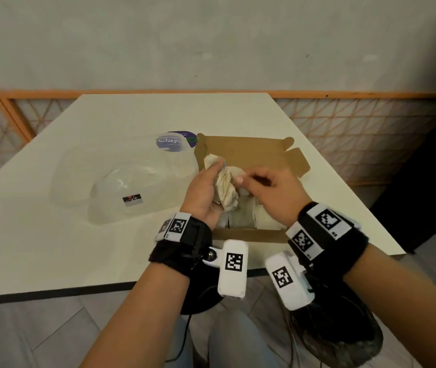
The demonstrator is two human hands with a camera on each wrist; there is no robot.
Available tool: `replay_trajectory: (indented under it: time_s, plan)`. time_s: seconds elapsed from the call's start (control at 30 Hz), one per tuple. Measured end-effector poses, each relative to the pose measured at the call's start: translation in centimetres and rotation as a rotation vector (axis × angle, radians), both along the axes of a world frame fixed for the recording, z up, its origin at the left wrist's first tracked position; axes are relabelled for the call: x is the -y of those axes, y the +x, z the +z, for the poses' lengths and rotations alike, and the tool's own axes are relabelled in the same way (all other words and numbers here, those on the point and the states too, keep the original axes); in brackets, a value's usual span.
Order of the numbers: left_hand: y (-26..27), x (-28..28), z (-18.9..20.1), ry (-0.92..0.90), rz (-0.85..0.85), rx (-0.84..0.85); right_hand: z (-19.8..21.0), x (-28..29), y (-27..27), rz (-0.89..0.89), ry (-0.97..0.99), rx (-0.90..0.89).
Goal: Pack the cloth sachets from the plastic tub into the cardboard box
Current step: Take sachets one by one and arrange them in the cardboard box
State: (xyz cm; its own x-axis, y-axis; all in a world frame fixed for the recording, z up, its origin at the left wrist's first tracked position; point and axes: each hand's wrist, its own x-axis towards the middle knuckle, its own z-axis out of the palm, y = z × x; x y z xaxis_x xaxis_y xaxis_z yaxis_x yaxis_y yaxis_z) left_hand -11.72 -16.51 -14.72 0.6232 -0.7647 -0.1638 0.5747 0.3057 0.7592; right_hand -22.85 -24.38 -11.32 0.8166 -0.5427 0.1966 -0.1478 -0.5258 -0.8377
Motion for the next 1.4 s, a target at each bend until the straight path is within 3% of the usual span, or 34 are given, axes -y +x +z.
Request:
replay_trajectory:
  time_s: [0.17,0.47,0.57,0.73,0.93,1.13,1.4]
  plan:
    - [-0.2,0.0,0.1,-0.042,0.028,-0.021,0.6,1.1,-0.7,-0.103,0.159,0.11]
    - [0.0,-0.5,0.3,-0.082,0.0,-0.136,1.8,2.0,-0.4,-0.086,-0.009,0.221]
    - [-0.3,-0.2,0.3,-0.02,-0.045,-0.056,1.5,1.4,-0.2,-0.037,-0.03,0.149]
    - [-0.4,0.1,-0.2,0.015,-0.085,0.077,0.2,1.3,0.4,-0.118,-0.017,0.143]
    - [-0.3,0.1,-0.1,0.06,-0.151,0.102,-1.7,0.5,-0.1,-0.247,0.175,0.271]
    - [-0.7,-0.1,0.2,0.018,-0.172,0.079,-2.7,0.1,-0.8,-0.218,0.16,0.437]
    - [-1.4,-0.2,0.9,0.026,-0.215,0.118,-3.0,0.4,-0.3,-0.213,0.29,0.449]
